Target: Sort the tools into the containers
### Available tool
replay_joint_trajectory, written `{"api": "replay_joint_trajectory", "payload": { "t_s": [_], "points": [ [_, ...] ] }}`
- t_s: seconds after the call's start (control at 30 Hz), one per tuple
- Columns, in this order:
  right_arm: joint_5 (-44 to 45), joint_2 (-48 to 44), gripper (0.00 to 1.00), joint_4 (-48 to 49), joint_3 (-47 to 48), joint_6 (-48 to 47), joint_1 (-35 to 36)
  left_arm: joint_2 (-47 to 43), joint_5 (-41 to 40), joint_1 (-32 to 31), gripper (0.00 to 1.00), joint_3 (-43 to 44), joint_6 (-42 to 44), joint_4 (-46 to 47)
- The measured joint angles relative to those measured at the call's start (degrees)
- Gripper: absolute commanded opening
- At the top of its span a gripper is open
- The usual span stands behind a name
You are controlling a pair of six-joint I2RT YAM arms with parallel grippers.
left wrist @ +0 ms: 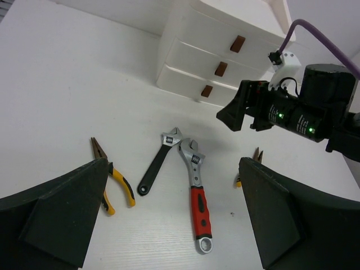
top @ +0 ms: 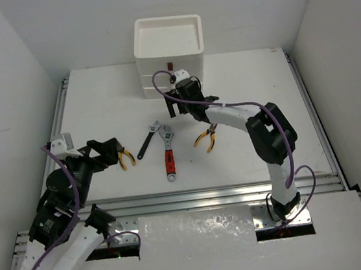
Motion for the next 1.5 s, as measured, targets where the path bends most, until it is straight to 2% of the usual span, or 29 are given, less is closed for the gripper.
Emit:
{"api": "replay_joint_trajectory", "payload": {
  "t_s": [0.1,0.2,0.3,0.33,0.5,0.63,0.93,0.97,1.07,1.1,1.17,1.2,1.37,1.5],
  "points": [
    [-1.3,0.6,0.99,-1.7,1.6,2.2,0.7,0.0,0.0,0.0,1.0,0.0,0.0,0.0],
    [-0.4,6.6,0.98,-5.2,11.6,4.5,0.4,0.0,0.0,0.0,1.0,0.0,0.0,0.0],
    [1.0,13.9,0.91,-5.5,21.3,6.4,-0.1,0.0,0.0,0.0,1.0,0.0,0.0,0.0],
    [1.7,15.8,0.85,-5.4,22.9,6.9,-0.2,-0.1,0.0,0.0,1.0,0.0,0.0,0.0],
    [5.1,21.2,0.78,-5.4,24.1,8.2,-0.5,-0.1,0.1,0.0,1.0,0.0,0.0,0.0],
    [6.4,22.1,0.71,-4.8,23.6,8.1,-0.6,-0.2,0.5,0.0,1.0,0.0,0.1,0.1],
    [7.7,26.2,0.66,1.9,27.6,5.6,-1.4,-0.6,1.3,0.0,1.0,-0.2,0.2,0.4],
    [8.2,27.1,0.64,2.4,28.3,5.4,-1.4,-0.6,1.4,0.0,1.0,-0.2,0.2,0.5],
    [9.0,28.2,0.47,4.5,28.4,4.4,-1.4,-0.6,1.7,0.0,1.0,-0.3,0.2,0.5],
    [9.0,28.2,0.29,5.1,28.4,4.1,-1.4,-0.6,1.9,0.0,1.0,-0.3,0.3,0.5],
    [9.0,28.2,0.12,6.2,28.3,3.0,-1.4,-0.6,2.0,0.0,1.0,-0.3,0.4,0.5],
    [9.0,28.2,0.0,6.8,28.0,2.6,-1.5,-0.6,2.1,0.0,1.0,-0.3,0.4,0.5],
    [9.3,26.8,0.0,12.7,22.8,1.8,-1.6,-0.7,2.2,0.0,1.0,-0.3,0.4,0.8],
    [8.9,19.3,0.0,17.7,9.6,3.3,-0.7,-0.8,2.2,0.0,1.0,-0.3,0.4,0.9]
  ]
}}
